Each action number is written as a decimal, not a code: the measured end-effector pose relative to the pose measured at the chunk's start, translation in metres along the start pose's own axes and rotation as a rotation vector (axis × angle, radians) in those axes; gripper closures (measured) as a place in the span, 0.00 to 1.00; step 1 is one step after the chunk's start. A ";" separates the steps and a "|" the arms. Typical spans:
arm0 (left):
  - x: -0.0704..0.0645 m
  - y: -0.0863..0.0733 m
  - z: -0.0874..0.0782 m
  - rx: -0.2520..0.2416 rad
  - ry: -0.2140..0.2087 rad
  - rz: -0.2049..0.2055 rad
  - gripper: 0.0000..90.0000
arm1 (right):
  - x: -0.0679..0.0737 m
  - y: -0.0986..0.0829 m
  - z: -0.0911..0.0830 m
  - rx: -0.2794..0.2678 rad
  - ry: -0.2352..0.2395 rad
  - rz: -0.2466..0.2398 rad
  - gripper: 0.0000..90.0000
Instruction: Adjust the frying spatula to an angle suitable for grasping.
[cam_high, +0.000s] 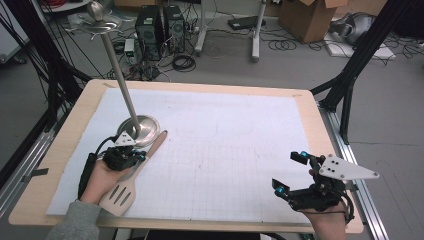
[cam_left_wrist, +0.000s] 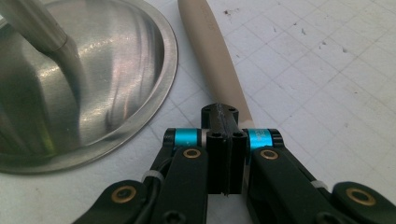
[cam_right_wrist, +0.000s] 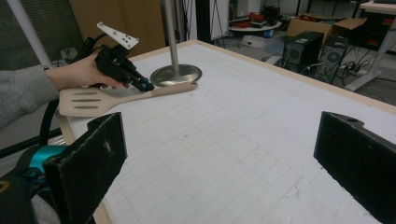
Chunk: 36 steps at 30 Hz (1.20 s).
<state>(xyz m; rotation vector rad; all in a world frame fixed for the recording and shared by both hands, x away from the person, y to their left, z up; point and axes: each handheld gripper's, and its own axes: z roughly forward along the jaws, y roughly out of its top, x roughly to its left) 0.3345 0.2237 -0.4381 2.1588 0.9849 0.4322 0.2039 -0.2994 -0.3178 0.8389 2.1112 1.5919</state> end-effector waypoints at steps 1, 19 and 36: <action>0.001 0.000 0.000 -0.004 -0.010 -0.004 1.00 | 0.001 0.000 0.000 0.003 -0.002 0.002 0.02; 0.003 0.000 0.004 -0.022 -0.077 0.042 1.00 | 0.001 -0.002 -0.001 0.010 -0.006 0.000 0.02; -0.001 0.004 0.007 -0.019 -0.121 0.088 1.00 | 0.002 -0.004 -0.002 0.014 -0.010 0.004 0.02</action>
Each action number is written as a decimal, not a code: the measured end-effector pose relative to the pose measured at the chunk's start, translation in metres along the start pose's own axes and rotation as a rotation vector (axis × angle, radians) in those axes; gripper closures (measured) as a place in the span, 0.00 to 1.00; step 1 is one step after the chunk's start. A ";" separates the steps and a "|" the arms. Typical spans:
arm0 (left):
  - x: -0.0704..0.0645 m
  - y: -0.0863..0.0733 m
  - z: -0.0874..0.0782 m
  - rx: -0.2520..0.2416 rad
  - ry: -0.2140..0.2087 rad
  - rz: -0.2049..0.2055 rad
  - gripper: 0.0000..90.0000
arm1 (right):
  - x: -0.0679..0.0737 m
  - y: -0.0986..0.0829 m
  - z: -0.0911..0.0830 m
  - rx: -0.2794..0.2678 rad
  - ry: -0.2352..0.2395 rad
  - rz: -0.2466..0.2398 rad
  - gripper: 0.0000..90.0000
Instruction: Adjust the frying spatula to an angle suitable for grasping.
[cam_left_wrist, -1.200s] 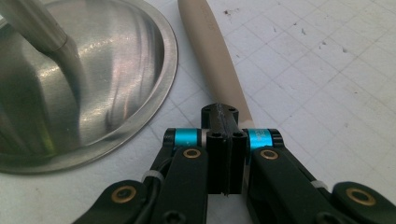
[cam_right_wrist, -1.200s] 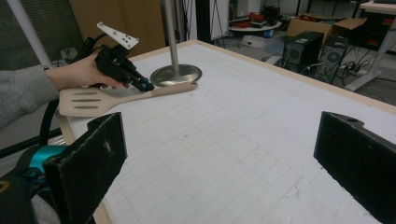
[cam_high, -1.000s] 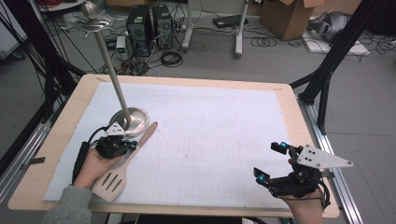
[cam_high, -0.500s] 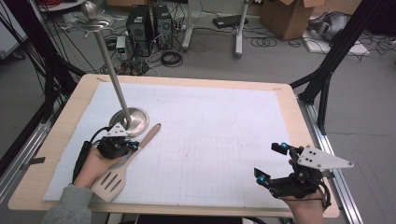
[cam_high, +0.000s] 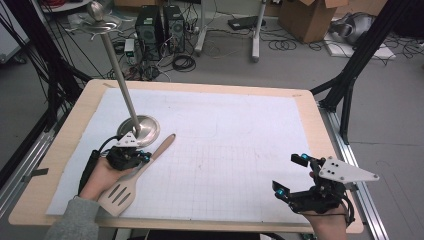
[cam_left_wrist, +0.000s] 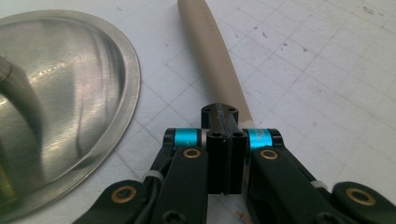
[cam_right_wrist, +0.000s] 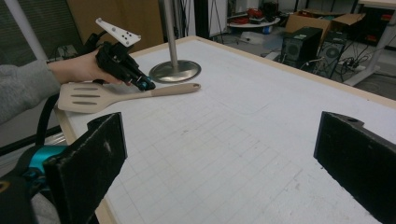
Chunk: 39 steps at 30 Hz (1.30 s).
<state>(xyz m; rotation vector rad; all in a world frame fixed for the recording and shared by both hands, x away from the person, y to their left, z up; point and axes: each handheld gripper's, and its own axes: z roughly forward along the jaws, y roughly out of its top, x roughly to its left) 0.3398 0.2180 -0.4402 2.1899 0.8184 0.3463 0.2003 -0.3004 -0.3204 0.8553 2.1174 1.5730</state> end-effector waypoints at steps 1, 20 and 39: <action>0.000 0.000 0.000 0.000 -0.003 0.002 1.00 | 0.000 0.000 0.000 -0.001 0.000 0.000 0.02; -0.001 0.003 -0.012 -0.040 0.068 -0.015 0.99 | -0.001 0.000 0.001 -0.005 0.006 -0.001 0.02; -0.022 0.021 -0.041 -0.180 0.110 -0.081 0.22 | -0.001 0.004 0.009 0.001 0.029 -0.005 0.02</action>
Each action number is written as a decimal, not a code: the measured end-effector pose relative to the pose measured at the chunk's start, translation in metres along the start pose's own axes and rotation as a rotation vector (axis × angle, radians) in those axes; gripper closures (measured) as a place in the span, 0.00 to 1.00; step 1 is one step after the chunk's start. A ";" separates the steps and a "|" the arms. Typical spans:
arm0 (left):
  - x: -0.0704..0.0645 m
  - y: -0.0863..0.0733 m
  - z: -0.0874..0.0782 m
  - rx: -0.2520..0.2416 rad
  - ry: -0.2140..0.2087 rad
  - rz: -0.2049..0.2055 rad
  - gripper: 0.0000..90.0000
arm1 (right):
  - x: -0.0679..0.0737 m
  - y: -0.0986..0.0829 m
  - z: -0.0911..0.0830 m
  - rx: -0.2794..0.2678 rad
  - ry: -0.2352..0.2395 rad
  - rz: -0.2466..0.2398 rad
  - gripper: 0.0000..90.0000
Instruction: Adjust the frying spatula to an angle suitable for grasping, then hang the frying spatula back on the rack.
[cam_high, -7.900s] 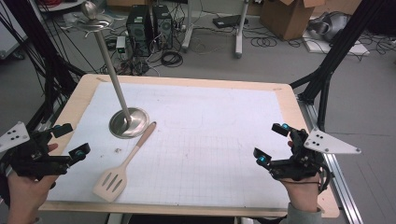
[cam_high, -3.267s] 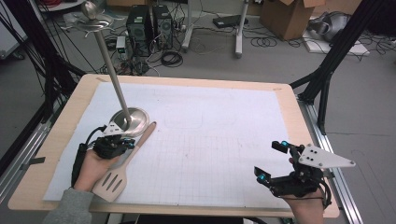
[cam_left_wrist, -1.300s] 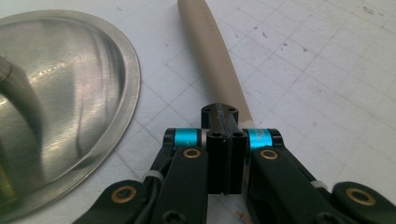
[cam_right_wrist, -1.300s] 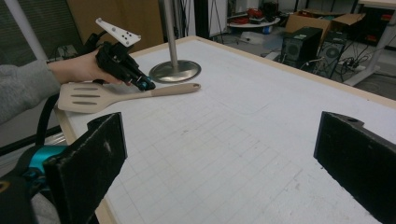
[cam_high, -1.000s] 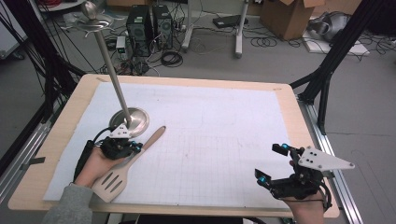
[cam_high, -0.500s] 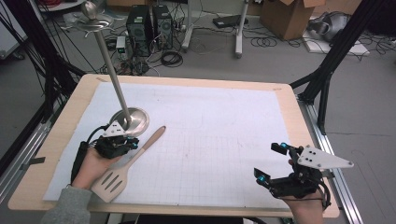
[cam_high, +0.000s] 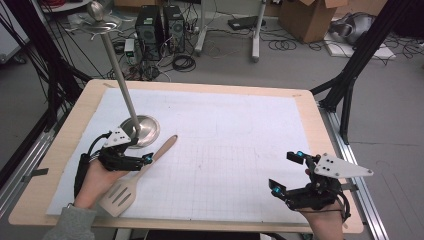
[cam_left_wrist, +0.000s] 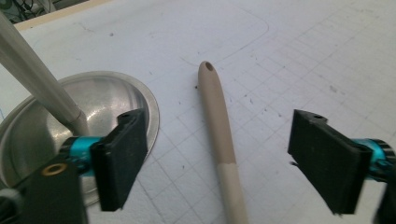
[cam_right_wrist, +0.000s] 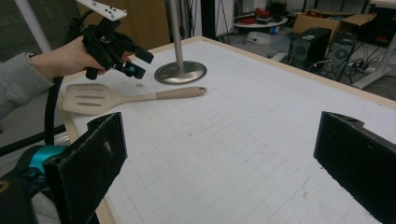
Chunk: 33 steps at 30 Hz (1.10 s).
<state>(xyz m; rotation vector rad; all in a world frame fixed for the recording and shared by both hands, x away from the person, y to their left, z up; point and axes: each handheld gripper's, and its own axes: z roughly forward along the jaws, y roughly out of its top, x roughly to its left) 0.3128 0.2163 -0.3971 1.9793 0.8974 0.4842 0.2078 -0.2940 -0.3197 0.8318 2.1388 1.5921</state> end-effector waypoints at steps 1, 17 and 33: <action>-0.001 0.001 -0.001 -0.007 0.000 -0.014 0.16 | -0.001 0.001 0.001 -0.005 0.003 -0.001 0.02; -0.007 0.002 -0.008 -0.048 -0.028 -0.079 0.07 | -0.002 0.002 0.010 0.002 0.021 0.000 0.02; -0.018 -0.004 -0.002 -0.022 -0.006 -0.097 0.08 | -0.004 0.003 0.015 0.004 0.029 0.001 0.02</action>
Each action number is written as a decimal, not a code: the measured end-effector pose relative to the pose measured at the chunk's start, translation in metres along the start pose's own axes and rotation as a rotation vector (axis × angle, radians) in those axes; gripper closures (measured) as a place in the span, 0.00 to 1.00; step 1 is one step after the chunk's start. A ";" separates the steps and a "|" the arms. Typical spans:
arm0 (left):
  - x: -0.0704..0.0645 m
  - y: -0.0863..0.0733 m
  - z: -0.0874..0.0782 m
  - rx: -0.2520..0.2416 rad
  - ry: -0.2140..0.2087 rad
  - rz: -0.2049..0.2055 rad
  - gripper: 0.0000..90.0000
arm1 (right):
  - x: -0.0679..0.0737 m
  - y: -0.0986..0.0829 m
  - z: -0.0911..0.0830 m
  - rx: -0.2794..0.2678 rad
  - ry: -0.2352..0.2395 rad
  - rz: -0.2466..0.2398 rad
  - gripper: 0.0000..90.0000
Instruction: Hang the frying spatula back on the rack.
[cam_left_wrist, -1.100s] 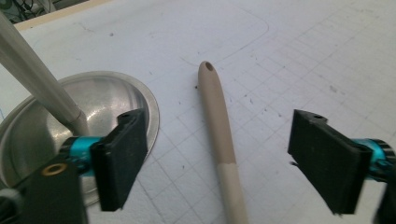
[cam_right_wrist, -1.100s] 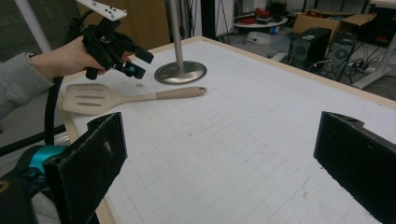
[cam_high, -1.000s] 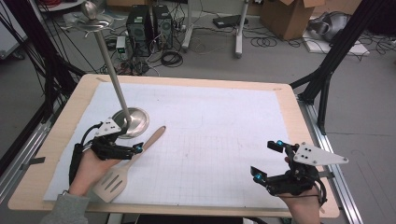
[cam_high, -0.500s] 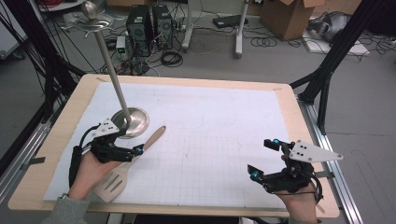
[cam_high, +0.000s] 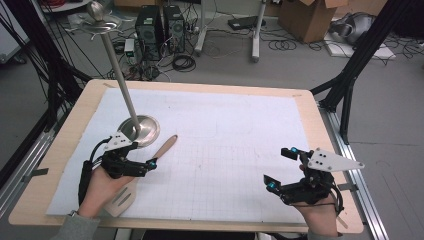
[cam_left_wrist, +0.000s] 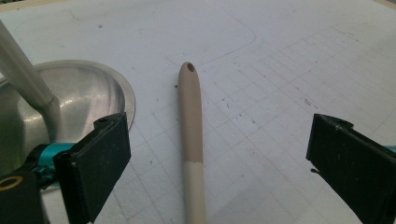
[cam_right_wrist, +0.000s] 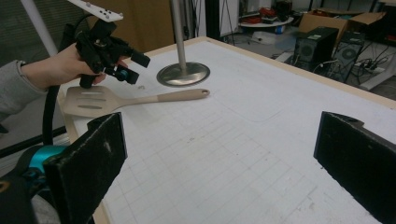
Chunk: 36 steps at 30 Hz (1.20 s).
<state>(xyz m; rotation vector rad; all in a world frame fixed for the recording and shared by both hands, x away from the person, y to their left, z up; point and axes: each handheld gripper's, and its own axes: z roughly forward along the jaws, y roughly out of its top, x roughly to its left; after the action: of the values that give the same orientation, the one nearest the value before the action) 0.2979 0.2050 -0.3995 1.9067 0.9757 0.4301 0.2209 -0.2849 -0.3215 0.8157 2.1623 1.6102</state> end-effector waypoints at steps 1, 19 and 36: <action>-0.001 -0.001 0.000 -0.002 0.002 -0.006 0.08 | 0.000 0.000 0.000 0.000 0.000 0.000 0.02; -0.006 -0.010 0.012 0.017 0.055 0.003 0.09 | 0.000 0.000 0.002 0.002 0.014 -0.002 0.02; 0.002 -0.022 0.014 0.036 0.095 -0.039 0.25 | 0.001 -0.001 0.005 0.013 0.016 -0.001 0.02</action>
<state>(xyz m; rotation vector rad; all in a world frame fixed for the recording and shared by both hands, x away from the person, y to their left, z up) 0.2979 0.2043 -0.4251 1.9105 1.0873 0.4878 0.2228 -0.2812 -0.3237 0.8080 2.1861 1.6095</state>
